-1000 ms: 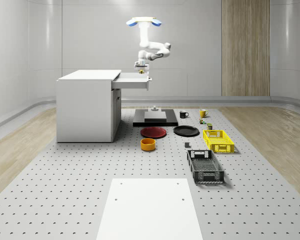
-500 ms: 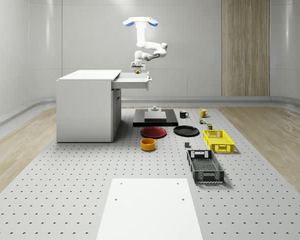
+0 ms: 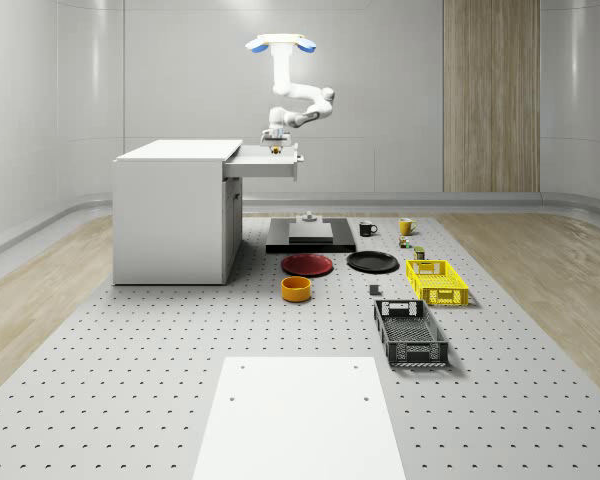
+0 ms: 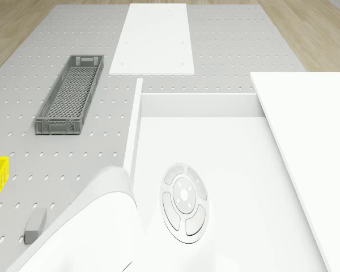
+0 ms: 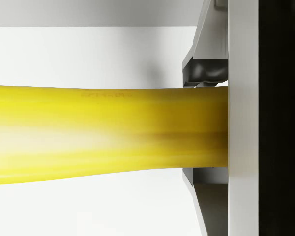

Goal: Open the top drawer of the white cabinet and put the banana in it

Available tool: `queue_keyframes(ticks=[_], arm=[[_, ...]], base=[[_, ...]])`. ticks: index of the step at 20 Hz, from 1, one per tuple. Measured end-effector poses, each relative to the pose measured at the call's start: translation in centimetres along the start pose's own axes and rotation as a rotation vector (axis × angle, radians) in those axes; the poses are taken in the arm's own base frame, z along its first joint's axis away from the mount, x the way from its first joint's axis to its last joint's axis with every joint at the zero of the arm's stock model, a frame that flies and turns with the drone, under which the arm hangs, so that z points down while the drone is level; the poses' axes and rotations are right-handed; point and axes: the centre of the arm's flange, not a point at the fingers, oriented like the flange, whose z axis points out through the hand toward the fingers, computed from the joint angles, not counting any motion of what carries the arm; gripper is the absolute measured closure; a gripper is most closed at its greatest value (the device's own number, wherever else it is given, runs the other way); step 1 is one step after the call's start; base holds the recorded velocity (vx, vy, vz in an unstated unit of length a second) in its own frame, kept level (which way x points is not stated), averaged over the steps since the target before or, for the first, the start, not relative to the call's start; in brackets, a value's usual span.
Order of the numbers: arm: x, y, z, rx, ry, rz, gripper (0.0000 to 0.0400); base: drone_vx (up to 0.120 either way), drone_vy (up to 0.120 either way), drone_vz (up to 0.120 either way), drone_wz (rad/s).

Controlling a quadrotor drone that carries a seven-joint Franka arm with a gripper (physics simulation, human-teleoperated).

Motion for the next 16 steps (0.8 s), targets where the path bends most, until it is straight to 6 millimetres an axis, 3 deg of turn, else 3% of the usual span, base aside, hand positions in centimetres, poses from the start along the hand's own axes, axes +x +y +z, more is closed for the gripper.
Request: queue_keyframes(ticks=[16], arm=[[1.7, 1.7, 3.4, 0.000, 0.000, 0.000, 0.0210]], base=[[0.000, 0.000, 0.000, 0.000]])
